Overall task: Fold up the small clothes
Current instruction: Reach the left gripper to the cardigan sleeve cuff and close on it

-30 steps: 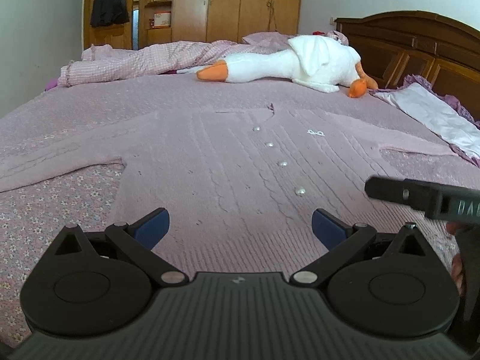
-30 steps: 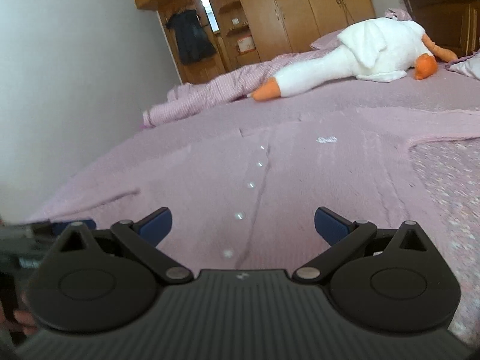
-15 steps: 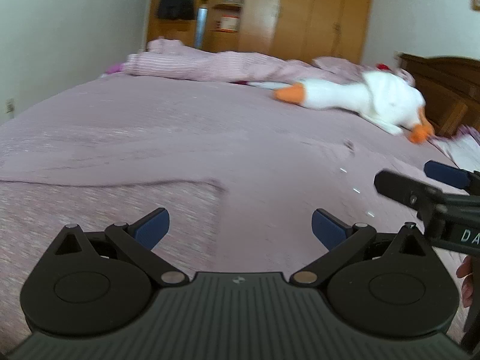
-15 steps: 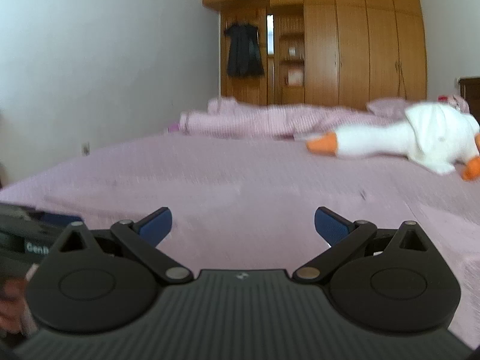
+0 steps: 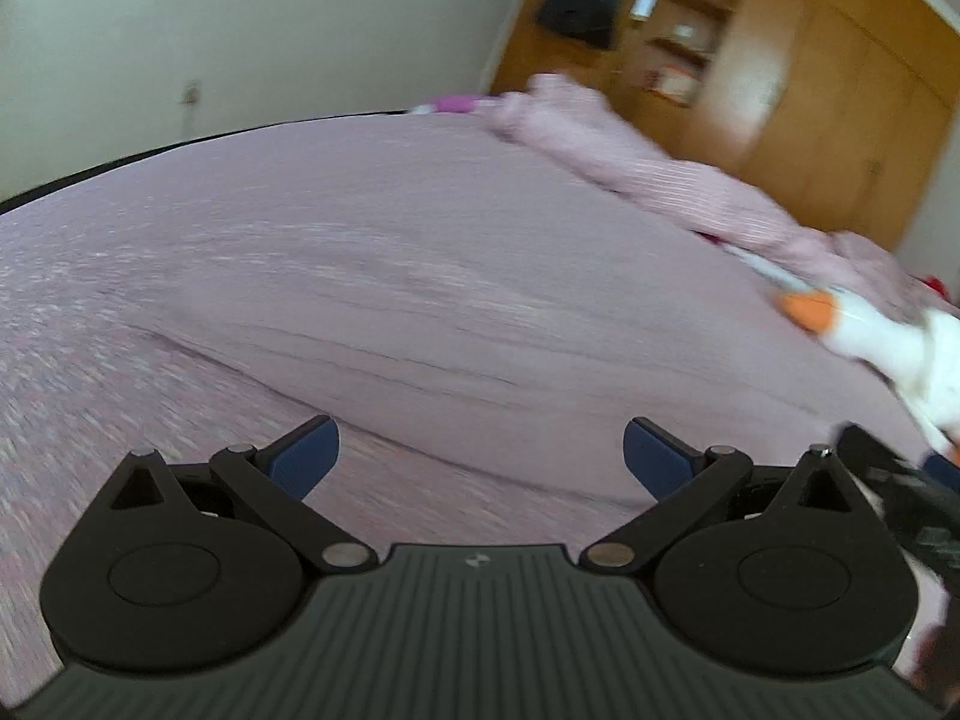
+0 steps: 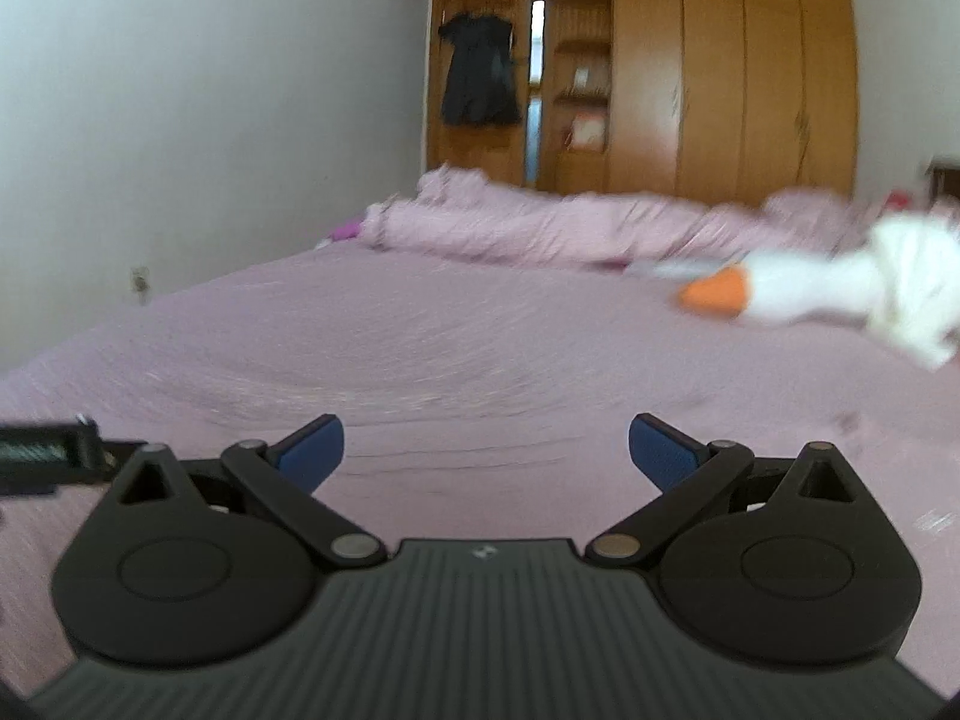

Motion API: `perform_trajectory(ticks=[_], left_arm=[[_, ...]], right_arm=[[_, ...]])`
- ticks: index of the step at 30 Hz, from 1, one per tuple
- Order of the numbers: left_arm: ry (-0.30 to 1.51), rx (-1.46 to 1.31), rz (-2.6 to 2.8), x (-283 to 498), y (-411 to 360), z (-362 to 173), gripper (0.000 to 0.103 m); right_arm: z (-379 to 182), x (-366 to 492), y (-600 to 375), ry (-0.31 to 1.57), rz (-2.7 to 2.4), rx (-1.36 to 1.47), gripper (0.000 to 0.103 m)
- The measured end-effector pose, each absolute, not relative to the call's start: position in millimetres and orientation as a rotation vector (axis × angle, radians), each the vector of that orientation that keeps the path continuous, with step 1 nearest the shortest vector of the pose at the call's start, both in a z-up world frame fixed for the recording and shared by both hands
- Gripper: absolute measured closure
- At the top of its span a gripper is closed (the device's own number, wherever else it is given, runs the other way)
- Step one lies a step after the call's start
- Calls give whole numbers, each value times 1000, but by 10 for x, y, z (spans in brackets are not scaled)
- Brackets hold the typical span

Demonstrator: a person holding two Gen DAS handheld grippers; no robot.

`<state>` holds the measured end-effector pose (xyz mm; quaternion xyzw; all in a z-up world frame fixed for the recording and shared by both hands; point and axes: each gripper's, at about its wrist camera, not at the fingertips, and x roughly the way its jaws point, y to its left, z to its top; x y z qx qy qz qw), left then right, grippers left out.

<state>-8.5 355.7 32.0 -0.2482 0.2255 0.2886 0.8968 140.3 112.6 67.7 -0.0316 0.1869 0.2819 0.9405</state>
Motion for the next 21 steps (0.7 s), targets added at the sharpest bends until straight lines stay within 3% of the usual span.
perform_trajectory(ticks=[4, 8, 12, 21], left_arm=[[489, -603, 701, -206, 4231, 61, 0], [395, -862, 667, -437, 4720, -162, 0], [309, -938, 635, -480, 4980, -230, 0], [166, -870, 682, -285, 5166, -313, 0]], right_arm=[[611, 1517, 1503, 422, 664, 20, 0], [574, 1599, 1910, 464, 710, 70, 0], [548, 1684, 2161, 530, 813, 150, 0], [394, 1760, 2095, 685, 941, 488, 0]])
